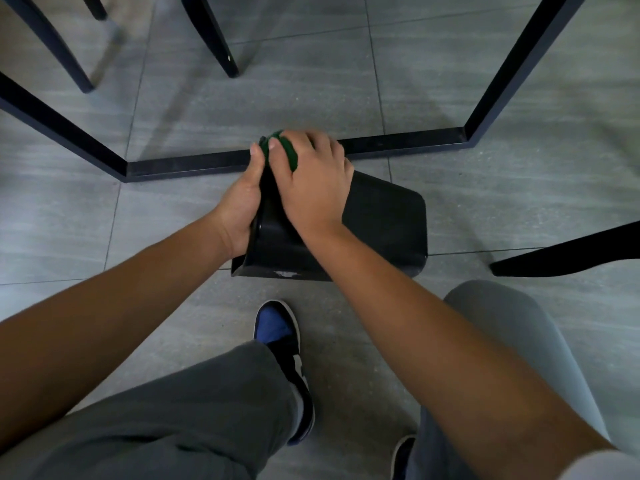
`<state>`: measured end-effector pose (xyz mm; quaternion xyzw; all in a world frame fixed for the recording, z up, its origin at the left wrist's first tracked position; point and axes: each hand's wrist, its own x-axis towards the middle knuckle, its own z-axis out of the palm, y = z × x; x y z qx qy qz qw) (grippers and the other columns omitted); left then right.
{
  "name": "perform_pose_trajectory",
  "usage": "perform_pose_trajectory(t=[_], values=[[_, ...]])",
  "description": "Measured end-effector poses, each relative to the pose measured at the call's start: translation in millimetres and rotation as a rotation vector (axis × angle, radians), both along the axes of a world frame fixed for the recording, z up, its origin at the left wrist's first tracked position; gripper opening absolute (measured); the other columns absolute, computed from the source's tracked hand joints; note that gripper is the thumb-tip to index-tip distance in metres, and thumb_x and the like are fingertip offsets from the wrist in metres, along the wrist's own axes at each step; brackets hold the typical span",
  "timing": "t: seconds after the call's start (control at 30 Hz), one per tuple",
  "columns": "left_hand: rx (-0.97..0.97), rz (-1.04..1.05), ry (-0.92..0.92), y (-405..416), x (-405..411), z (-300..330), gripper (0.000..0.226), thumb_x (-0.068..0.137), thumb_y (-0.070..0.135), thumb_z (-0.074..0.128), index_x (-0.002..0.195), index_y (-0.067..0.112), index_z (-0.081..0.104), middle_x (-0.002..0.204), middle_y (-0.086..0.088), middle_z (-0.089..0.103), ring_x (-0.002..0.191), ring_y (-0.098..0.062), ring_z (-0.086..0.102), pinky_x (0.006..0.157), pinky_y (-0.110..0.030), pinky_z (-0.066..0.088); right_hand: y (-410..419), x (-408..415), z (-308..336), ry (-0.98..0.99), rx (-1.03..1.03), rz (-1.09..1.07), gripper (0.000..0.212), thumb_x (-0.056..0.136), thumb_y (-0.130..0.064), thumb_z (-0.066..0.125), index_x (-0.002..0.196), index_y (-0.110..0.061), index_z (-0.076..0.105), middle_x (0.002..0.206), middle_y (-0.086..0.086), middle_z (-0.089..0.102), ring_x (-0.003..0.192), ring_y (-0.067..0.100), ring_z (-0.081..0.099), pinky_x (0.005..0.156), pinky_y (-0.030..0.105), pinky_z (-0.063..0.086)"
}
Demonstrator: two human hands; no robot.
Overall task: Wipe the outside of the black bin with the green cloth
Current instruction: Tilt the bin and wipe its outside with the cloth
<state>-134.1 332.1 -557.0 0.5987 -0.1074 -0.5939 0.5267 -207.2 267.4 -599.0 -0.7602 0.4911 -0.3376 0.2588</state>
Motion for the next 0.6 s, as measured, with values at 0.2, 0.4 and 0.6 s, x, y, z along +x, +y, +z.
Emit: perform_pose_trajectory(t=[0.2, 0.4, 0.6], values=[[0.077, 0.082, -0.036, -5, 7, -5, 0.077, 0.097, 0.075, 0.03, 0.128, 0.017, 0.07, 0.127, -0.014, 0.074, 0.115, -0.027, 0.072, 0.099, -0.041, 0.055, 43, -26, -3, -0.058, -0.024, 0.036, 0.037, 0.098, -0.043, 0.053, 0.116, -0.021, 0.077, 0.133, 0.005, 0.069, 0.132, 0.031, 0.057, 0.106, 0.056, 0.043], [0.119, 0.105, -0.054, -5, 2, -6, 0.074, 0.098, 0.071, 0.039, 0.128, 0.01, 0.069, 0.124, -0.018, 0.074, 0.115, -0.032, 0.072, 0.102, -0.046, 0.054, 87, -74, -30, -0.053, -0.058, 0.04, 0.035, 0.099, -0.043, 0.056, 0.119, -0.023, 0.077, 0.14, 0.007, 0.065, 0.14, 0.033, 0.051, 0.112, 0.061, 0.039], [0.096, 0.052, -0.029, -3, -9, 2, 0.069, 0.1, 0.069, 0.033, 0.126, 0.015, 0.068, 0.118, -0.014, 0.077, 0.108, -0.029, 0.075, 0.088, -0.044, 0.061, 15, -56, -16, -0.029, 0.096, -0.134, 0.045, 0.096, -0.05, 0.046, 0.115, -0.024, 0.077, 0.137, 0.006, 0.068, 0.134, 0.035, 0.056, 0.106, 0.063, 0.043]])
